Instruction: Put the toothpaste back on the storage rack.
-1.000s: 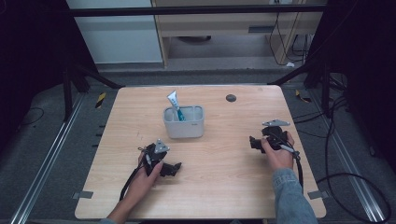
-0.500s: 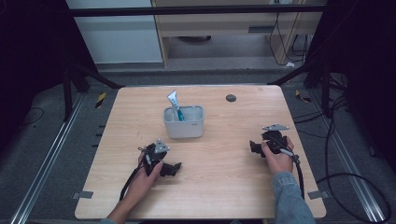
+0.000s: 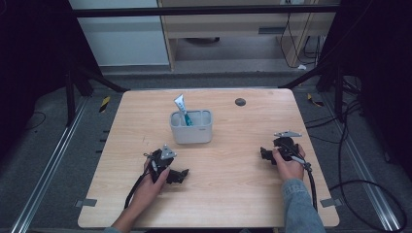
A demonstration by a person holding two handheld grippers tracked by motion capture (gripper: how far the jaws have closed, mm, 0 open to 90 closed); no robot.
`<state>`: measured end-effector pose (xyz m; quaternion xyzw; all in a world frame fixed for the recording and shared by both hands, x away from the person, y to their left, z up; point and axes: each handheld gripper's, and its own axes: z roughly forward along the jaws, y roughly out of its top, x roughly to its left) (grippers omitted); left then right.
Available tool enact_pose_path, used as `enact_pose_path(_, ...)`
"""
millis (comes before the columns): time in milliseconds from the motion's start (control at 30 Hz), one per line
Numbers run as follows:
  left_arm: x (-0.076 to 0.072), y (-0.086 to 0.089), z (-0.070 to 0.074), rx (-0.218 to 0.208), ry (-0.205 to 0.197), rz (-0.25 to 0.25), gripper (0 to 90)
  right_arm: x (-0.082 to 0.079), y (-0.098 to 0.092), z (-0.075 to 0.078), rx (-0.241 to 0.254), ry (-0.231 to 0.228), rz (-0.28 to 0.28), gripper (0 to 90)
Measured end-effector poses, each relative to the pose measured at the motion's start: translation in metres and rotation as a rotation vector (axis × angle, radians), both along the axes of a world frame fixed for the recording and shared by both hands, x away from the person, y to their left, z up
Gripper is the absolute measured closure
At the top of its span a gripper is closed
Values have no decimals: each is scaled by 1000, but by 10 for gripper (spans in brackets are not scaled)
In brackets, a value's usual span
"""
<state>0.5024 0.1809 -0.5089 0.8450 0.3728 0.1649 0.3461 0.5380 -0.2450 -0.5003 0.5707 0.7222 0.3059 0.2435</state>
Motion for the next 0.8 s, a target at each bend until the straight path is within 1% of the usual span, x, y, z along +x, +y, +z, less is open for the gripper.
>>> enact_pose_path(200, 0, 0, 0, 0, 0, 0, 0, 2, 2, -6, 3, 11, -1, 95)
enact_pose_path(267, 0, 0, 0, 0, 0, 0, 0, 3, 4, -8, -3, 6, -2, 76)
enact_pose_path(433, 0, 0, 0, 0, 0, 0, 0, 3, 7, -11, 7, -19, -14, 51)
enact_pose_path(633, 0, 0, 0, 0, 0, 0, 0, 1, 8, -11, 8, -16, -3, 42)
enact_pose_path(700, 0, 0, 0, 0, 0, 0, 0, -1, 9, -11, 9, -15, -16, 36)
enact_pose_path(800, 0, 0, 0, -2, 0, 1, 0, -1, 12, -12, 5, -4, -66, 3)
